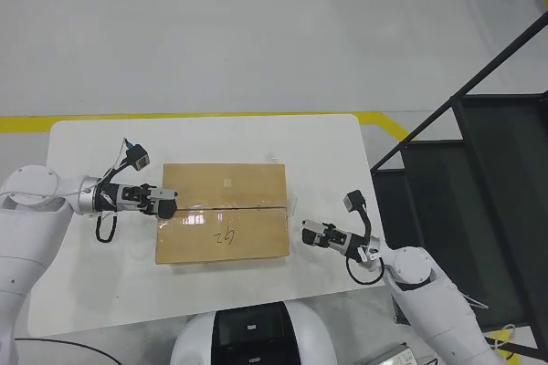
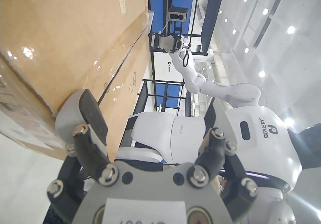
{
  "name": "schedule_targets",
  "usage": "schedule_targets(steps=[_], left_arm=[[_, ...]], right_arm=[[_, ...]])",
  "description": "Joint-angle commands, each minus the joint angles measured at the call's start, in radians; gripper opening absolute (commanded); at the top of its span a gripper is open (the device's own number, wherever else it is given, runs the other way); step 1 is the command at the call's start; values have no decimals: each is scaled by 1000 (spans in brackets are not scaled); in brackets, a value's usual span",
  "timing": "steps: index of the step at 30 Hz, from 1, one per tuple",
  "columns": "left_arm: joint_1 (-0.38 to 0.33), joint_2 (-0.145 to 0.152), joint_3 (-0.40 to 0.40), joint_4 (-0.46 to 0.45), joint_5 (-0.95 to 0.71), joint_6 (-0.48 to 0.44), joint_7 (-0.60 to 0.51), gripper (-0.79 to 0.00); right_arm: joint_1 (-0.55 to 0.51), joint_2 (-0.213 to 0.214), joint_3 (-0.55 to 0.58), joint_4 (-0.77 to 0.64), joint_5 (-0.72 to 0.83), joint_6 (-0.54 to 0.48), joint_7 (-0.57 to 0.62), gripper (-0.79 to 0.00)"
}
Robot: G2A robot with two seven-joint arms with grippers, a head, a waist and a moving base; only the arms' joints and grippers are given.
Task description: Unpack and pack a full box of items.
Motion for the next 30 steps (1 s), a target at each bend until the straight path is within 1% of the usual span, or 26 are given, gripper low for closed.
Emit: schedule_targets(steps=[1, 7, 10, 14, 18, 24, 30], left_arm=[[0, 0, 0, 0, 0, 0, 0, 0], [0, 0, 0, 0, 0, 0, 0, 0], [0, 0, 0, 0, 0, 0, 0, 0], [0, 0, 0, 0, 0, 0, 0, 0], [0, 0, 0, 0, 0, 0, 0, 0], [0, 0, 0, 0, 0, 0, 0, 0], [0, 0, 0, 0, 0, 0, 0, 0]], right_arm=[[68, -9, -43, 74, 5, -13, 12, 0], [252, -46, -175, 272, 69, -55, 75, 0], [316, -63, -218, 346, 86, -89, 84, 0], [374, -80, -252, 421, 118, -149, 90, 0], [405, -95, -270, 471, 176, -242, 108, 0], [429, -105, -272, 527, 217, -341, 111, 0], [420, -102, -245, 523, 226, -453, 102, 0]])
